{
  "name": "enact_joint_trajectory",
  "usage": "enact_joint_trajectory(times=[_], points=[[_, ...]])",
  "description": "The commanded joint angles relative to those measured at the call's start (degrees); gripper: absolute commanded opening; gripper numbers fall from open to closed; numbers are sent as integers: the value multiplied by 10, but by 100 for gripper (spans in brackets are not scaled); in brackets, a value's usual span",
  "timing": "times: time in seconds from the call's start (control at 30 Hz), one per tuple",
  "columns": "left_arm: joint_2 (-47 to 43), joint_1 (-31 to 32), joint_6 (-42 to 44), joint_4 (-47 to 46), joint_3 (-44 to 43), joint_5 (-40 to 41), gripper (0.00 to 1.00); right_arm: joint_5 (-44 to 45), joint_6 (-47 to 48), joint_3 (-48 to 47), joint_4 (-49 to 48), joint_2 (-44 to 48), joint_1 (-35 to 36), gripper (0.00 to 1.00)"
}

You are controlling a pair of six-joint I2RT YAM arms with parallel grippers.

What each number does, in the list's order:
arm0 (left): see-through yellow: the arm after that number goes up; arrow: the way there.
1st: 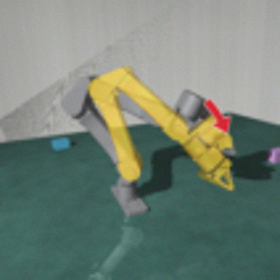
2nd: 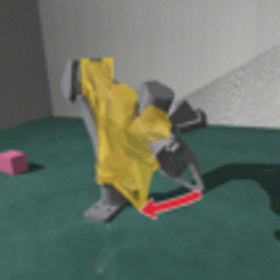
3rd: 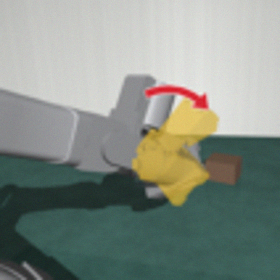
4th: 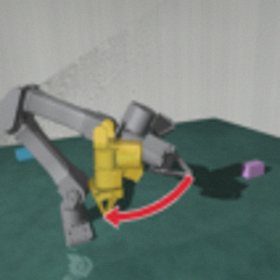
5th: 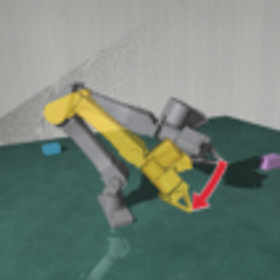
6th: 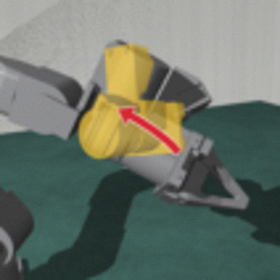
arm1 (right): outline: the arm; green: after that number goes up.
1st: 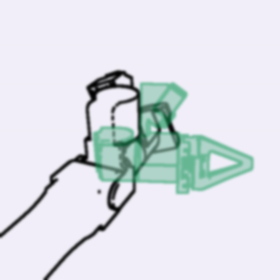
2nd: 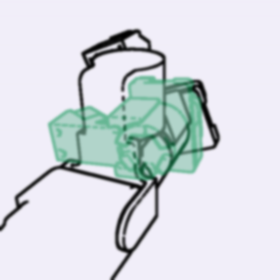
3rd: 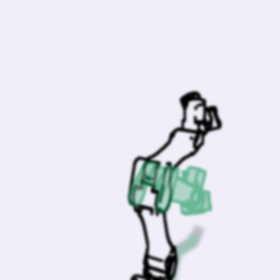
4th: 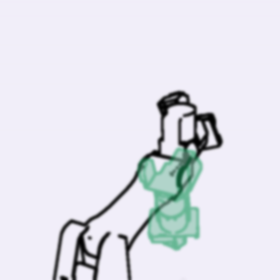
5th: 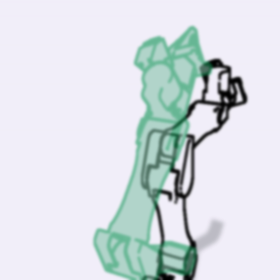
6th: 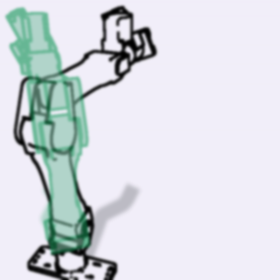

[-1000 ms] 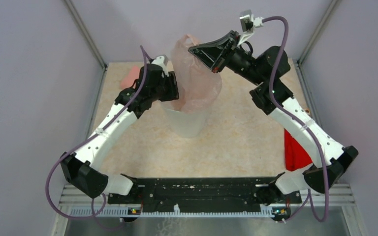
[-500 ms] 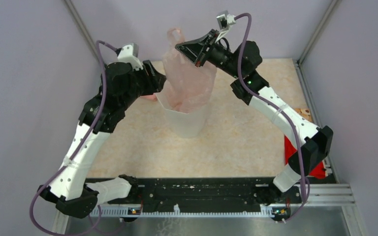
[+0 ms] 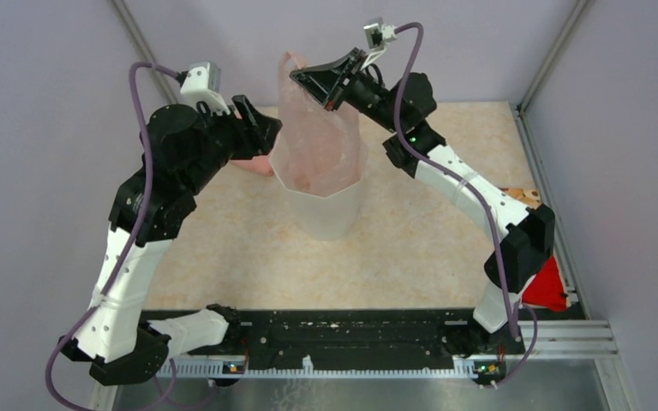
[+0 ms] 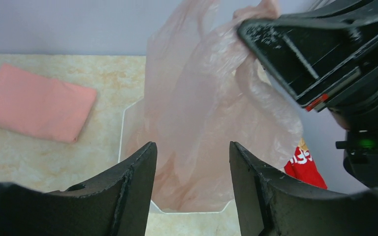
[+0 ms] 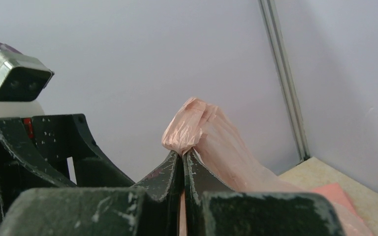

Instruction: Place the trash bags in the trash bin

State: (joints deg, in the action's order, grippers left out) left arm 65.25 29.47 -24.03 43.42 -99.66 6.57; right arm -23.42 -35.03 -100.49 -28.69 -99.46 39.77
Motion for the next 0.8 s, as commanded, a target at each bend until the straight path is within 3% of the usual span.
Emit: enact_joint_trajectory(times=[0.0,0.23,0.53,0.77], points=[[1,0,25,-33,-26,-30,63,5,3,27,-13,32,18,0],[26,0,50,-65,-27,-83,64,7,17,61,63,87,19,2],[42,-1,64,-74,-54,-71,68,6,28,62,136,124,19,48],[58,0,43,-27,-71,16,67,38,51,50,224,132,19,53]])
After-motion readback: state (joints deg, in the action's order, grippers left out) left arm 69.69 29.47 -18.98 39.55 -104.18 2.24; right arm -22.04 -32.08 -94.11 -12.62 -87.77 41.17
